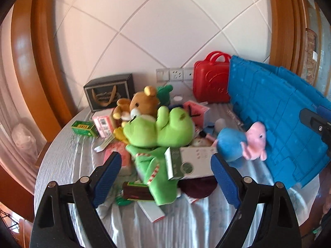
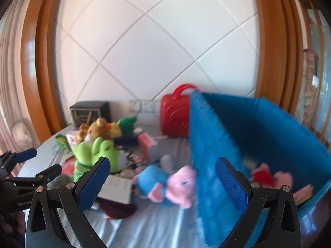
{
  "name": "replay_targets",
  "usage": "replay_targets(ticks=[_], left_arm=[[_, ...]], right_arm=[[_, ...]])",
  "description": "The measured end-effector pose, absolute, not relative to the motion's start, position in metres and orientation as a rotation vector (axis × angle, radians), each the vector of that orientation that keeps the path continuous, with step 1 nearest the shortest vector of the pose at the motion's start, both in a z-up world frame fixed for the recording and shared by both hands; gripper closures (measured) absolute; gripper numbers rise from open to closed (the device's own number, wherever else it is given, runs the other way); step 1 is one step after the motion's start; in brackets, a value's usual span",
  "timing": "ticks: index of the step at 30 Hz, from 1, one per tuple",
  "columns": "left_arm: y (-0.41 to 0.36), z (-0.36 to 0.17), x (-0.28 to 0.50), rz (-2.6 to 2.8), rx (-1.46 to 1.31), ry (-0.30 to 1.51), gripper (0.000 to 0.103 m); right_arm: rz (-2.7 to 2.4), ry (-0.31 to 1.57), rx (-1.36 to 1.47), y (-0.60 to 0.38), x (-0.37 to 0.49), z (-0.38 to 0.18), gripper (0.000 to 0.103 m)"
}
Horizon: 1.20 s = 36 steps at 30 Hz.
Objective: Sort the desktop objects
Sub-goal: 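Move both tools back from the crate over the pile on the bed, then grasp the green frog plush with the left tool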
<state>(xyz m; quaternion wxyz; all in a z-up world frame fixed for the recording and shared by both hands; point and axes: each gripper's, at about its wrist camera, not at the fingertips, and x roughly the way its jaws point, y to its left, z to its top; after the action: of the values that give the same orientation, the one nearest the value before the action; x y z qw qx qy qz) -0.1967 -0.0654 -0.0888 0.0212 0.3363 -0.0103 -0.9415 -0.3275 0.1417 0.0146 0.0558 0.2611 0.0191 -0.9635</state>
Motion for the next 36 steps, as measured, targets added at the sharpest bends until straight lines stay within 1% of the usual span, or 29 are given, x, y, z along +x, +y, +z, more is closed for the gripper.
replay_targets(ticks=[6,11,14,22,27,35,36], left_arm=[[-0.119,-0.151,-0.206,-2.79,1.276,0.017,0.015],[-0.129,-0.195,-0.214,-2.724,1.377,0.072,0.015],[-0.127,-0.206,-0.225,-2.704,1.403,0.085,0.015],[-0.106,-0.219,-0.257,-2.694,1.445,0.082,0.015],[-0.094,-0.231,-0.282,-2.661,1.471,0.036,0.015],[-0.092,-0.255,-0.31,-2.639,1.531,0.047,0.015],[-0.091,-0.258,-0.314,-2.648,1.542,0.052,0.016]], right_arm=[[-2.85,0.056,0.991,0.097,-0.339,-0.04,0.0],[-2.757,0.085,1.163,0.091,-0.36,-0.092,0.0],[-2.714,0.073,1.224,0.093,-0.377,-0.112,0.0],[-2.635,0.105,1.264,0.091,-0.403,-0.127,0.0],[-2.594,0.133,1.271,0.094,-0.42,-0.132,0.0],[-2.49,0.158,1.288,0.077,-0.445,-0.149,0.0],[-2.49,0.154,1.3,0.076,-0.448,-0.153,0.0]])
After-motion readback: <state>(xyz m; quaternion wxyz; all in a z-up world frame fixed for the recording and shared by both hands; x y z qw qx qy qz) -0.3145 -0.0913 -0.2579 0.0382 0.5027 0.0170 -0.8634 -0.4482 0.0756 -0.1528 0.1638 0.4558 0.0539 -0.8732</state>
